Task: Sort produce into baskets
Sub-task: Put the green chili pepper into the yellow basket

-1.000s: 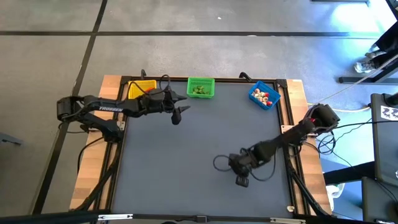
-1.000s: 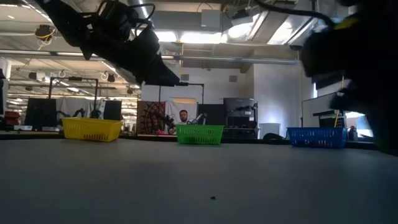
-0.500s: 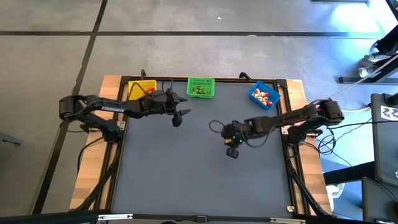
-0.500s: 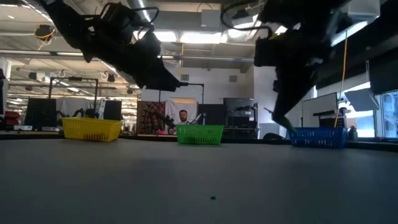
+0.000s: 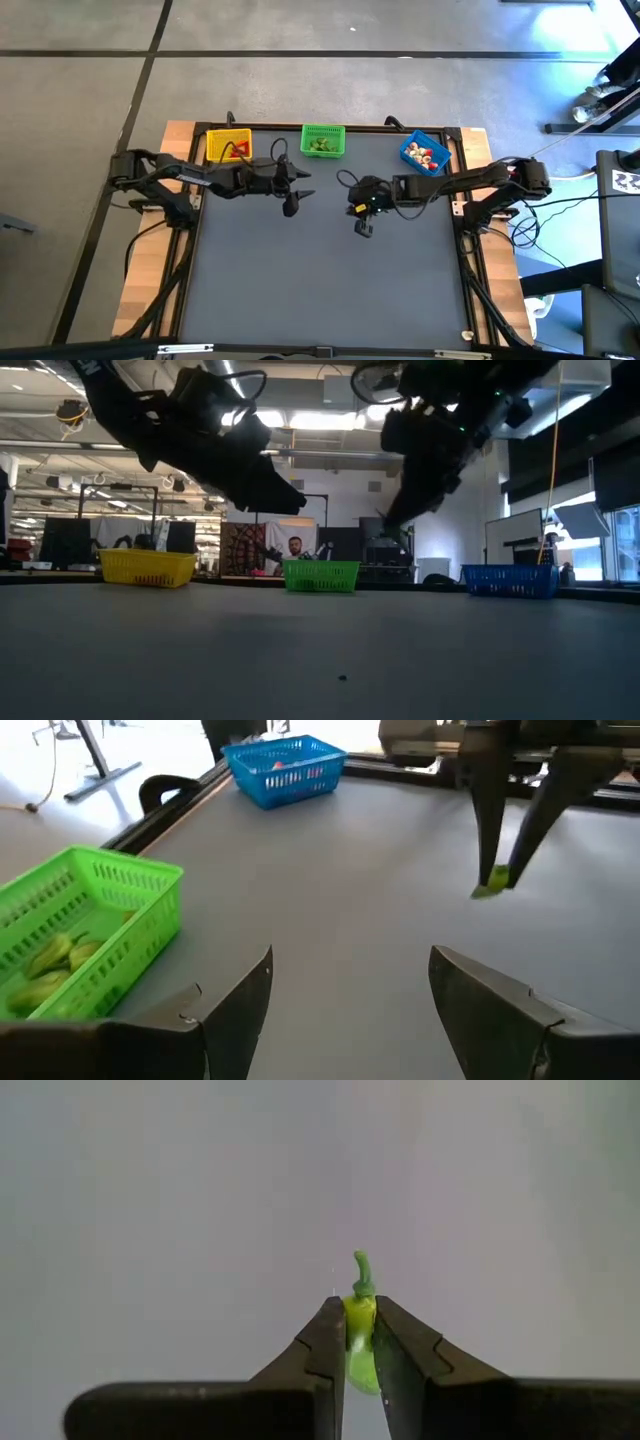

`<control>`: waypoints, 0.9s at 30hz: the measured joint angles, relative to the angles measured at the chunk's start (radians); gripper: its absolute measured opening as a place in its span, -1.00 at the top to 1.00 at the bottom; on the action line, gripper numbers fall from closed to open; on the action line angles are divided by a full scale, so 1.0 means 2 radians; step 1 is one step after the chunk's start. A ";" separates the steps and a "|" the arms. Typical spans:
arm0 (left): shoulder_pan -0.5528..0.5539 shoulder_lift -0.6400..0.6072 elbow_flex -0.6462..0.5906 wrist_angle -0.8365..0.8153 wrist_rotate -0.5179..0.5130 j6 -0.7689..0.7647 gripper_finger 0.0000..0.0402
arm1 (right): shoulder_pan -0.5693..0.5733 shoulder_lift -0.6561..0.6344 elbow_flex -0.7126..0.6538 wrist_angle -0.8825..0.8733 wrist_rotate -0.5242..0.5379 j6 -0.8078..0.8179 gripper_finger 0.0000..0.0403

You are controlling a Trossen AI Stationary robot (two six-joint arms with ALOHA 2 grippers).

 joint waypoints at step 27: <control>-0.031 0.087 0.000 0.184 0.076 -0.048 -0.32 | -0.006 0.005 -0.001 0.264 0.024 -0.037 0.78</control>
